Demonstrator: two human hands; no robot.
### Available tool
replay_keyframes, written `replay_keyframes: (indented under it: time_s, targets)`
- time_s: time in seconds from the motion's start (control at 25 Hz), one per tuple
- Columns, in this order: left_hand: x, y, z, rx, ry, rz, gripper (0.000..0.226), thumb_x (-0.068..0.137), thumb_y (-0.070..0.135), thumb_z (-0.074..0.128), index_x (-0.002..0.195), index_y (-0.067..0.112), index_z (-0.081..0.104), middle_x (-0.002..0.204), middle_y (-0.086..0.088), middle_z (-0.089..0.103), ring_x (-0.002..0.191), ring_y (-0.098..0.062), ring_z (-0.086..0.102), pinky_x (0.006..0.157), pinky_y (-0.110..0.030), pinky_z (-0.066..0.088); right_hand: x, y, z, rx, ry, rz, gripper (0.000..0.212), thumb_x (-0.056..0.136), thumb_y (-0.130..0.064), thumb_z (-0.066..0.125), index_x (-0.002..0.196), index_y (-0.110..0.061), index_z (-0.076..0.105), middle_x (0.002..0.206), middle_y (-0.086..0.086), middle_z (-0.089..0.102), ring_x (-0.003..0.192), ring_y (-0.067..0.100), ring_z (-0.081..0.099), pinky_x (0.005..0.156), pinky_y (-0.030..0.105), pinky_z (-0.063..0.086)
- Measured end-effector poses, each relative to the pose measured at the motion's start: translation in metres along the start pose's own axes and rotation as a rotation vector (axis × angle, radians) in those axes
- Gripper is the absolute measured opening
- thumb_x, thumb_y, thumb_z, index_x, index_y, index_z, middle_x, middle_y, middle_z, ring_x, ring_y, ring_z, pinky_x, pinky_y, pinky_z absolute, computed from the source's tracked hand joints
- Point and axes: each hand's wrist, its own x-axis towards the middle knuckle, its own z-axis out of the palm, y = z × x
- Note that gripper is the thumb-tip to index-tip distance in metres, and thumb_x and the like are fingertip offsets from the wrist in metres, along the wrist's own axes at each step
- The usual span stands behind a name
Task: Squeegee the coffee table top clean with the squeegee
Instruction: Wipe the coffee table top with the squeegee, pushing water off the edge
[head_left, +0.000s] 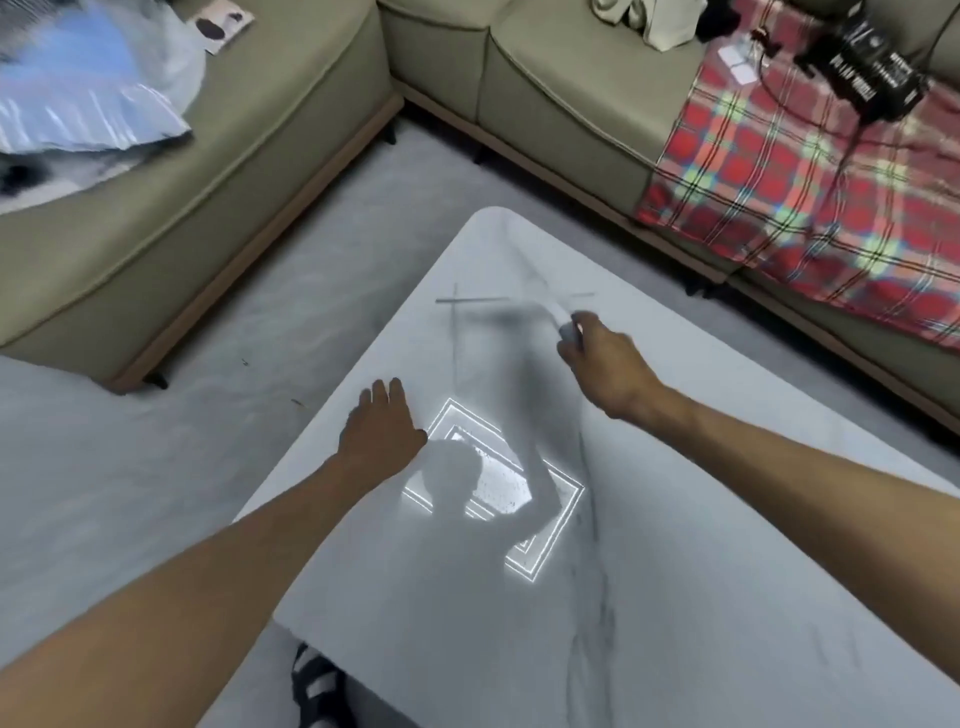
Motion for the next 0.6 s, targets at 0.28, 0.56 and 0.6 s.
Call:
replay_keyframes:
  time_s: [0.28,0.56,0.6]
  targets:
    - [0.097,0.004,0.039,0.062,0.021,-0.046,0.084,0.092,0.032,0.046,0.153,0.005,-0.006,0.152,-0.041,-0.001,0.145,-0.051,-0.001,0.119,-0.048,0.013,0.171,-0.03,0.005,-0.066,0.135,-0.013,0.031,0.096,-0.022,0.038,0.121,-0.007,0.049,0.113,0.02,0.06,0.072,0.033,0.054,0.049,0.042,0.051]
    - [0.114,0.006,0.036,0.053,-0.122,-0.054,0.092,0.084,0.03,0.046,0.152,0.005,-0.011,0.147,-0.049,-0.009,0.14,-0.061,-0.005,0.118,-0.053,0.013,0.155,-0.004,0.034,-0.279,0.078,-0.088,0.037,0.095,-0.018,0.04,0.131,-0.013,0.039,0.113,0.021,0.063,0.096,0.044,0.059,0.069,0.039,0.042]
    - [0.115,0.006,0.035,0.045,-0.139,-0.056,0.093,0.084,0.029,0.046,0.152,0.004,-0.012,0.147,-0.049,-0.009,0.14,-0.061,-0.005,0.118,-0.054,0.013,0.136,0.008,0.036,-0.278,0.057,-0.091,0.038,0.095,-0.019,0.039,0.133,-0.016,0.037,0.112,0.02,0.064,0.095,0.044,0.06,0.074,0.04,0.043]
